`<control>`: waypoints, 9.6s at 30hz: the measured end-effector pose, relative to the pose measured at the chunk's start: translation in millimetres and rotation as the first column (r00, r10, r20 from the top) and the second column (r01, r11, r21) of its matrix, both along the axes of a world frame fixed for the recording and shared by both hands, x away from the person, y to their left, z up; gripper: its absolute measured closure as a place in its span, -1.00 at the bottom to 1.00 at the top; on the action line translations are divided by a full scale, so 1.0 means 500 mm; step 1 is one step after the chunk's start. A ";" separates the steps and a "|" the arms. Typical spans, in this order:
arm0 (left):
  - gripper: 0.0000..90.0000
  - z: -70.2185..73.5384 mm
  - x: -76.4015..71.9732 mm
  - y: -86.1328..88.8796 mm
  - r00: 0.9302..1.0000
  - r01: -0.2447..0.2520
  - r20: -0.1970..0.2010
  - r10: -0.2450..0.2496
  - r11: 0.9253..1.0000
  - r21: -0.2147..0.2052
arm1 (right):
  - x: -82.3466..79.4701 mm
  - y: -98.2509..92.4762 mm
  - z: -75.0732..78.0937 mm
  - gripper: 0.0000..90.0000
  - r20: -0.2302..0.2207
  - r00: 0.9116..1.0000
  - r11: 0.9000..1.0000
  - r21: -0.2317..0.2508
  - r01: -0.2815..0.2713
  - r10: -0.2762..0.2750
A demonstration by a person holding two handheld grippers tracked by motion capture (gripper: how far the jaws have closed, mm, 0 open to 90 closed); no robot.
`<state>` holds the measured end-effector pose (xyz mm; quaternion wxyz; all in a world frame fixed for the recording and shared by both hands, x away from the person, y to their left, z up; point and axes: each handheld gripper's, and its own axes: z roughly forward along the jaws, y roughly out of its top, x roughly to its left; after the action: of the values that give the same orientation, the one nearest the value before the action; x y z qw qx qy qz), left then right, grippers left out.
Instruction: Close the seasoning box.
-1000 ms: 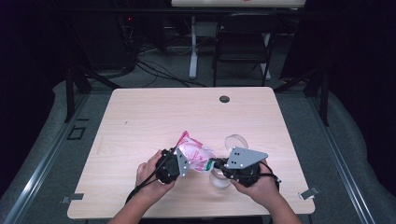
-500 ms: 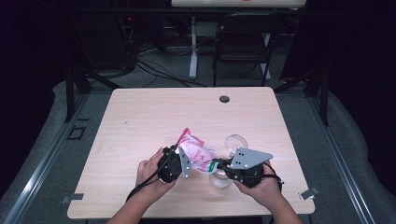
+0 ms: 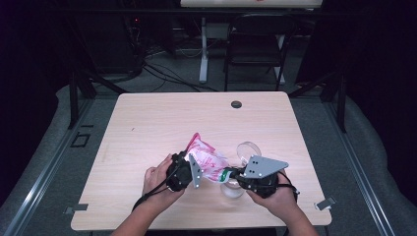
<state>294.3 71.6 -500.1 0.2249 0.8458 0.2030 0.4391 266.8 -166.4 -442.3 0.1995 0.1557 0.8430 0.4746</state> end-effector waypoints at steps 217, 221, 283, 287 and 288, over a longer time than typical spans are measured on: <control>0.37 0.043 -0.025 -0.074 0.948 0.018 0.288 -0.137 0.924 0.381 | 0.033 -0.069 -0.056 1.00 -0.082 0.992 0.995 -0.030 0.094 -0.096; 0.37 0.042 -0.025 -0.075 0.947 0.018 0.290 -0.138 0.924 0.381 | 0.034 -0.069 -0.057 1.00 -0.085 0.992 0.995 -0.036 0.094 -0.096; 0.41 0.055 -0.015 -0.087 0.944 0.007 0.303 -0.131 0.925 0.379 | 0.029 -0.066 -0.057 1.00 -0.087 0.994 0.997 -0.042 0.064 -0.067; 0.41 0.056 -0.014 -0.087 0.943 0.006 0.306 -0.131 0.926 0.379 | 0.029 -0.066 -0.057 1.00 -0.086 0.994 0.997 -0.041 0.062 -0.066; 0.41 0.056 -0.014 -0.087 0.943 0.006 0.306 -0.131 0.926 0.379 | 0.029 -0.066 -0.057 1.00 -0.086 0.994 0.997 -0.041 0.062 -0.066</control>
<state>287.1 28.1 -472.1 0.1062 0.7953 0.0458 0.5951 281.3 -199.1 -470.7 0.1803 0.1995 0.8546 0.4443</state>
